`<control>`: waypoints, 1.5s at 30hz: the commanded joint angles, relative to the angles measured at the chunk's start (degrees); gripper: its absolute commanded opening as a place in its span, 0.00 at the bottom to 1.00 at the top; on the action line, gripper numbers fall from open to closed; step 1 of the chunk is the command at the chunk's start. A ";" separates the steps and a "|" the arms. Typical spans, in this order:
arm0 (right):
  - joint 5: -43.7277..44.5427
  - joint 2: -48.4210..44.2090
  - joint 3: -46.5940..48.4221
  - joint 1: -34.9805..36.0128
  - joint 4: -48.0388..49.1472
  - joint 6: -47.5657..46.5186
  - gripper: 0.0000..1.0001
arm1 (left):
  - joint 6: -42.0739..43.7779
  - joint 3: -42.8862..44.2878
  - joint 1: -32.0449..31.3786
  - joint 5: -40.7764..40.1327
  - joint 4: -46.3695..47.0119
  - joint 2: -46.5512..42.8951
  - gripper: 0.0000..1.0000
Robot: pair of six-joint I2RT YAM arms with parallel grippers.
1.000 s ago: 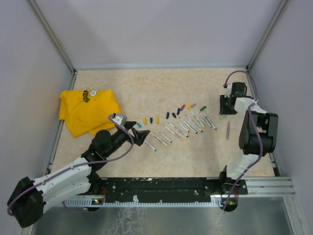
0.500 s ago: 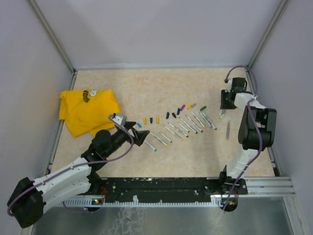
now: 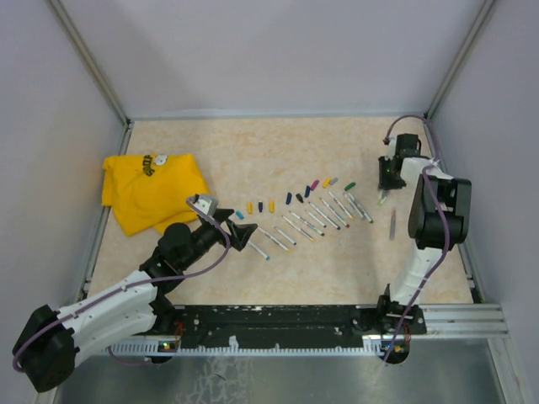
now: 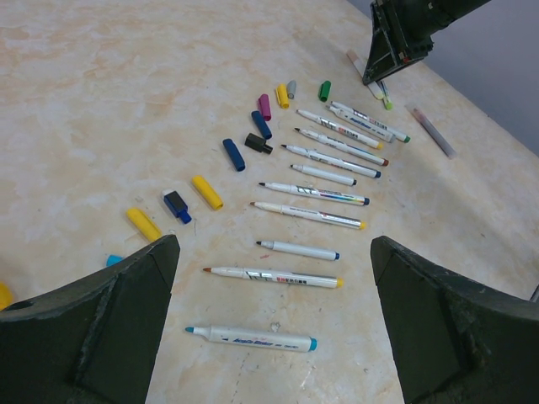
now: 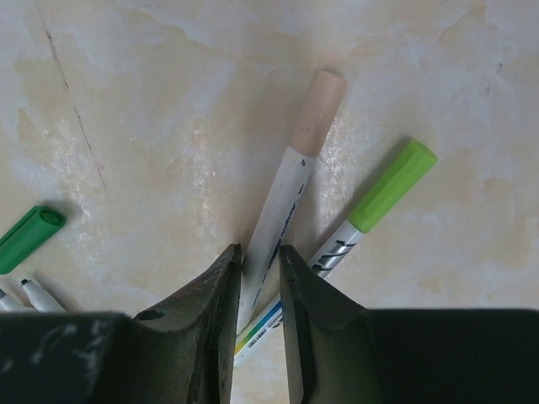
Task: Open the pen caps
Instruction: Pick up the pen from the center of the board.
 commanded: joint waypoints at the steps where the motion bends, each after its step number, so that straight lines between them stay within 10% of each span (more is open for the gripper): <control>1: 1.16 0.69 2.70 0.62 0.01 -0.48 0.25 | -0.34 -0.66 0.40 0.54 0.41 -0.93 1.00; 35: -0.26 3.26 2.64 3.89 -4.56 -6.42 0.31 | -0.44 -0.39 0.84 1.21 -0.04 -0.86 1.00; 45: -0.63 1.76 2.63 3.88 -4.40 -5.45 0.09 | -0.90 -0.21 0.93 3.61 0.89 -0.76 1.00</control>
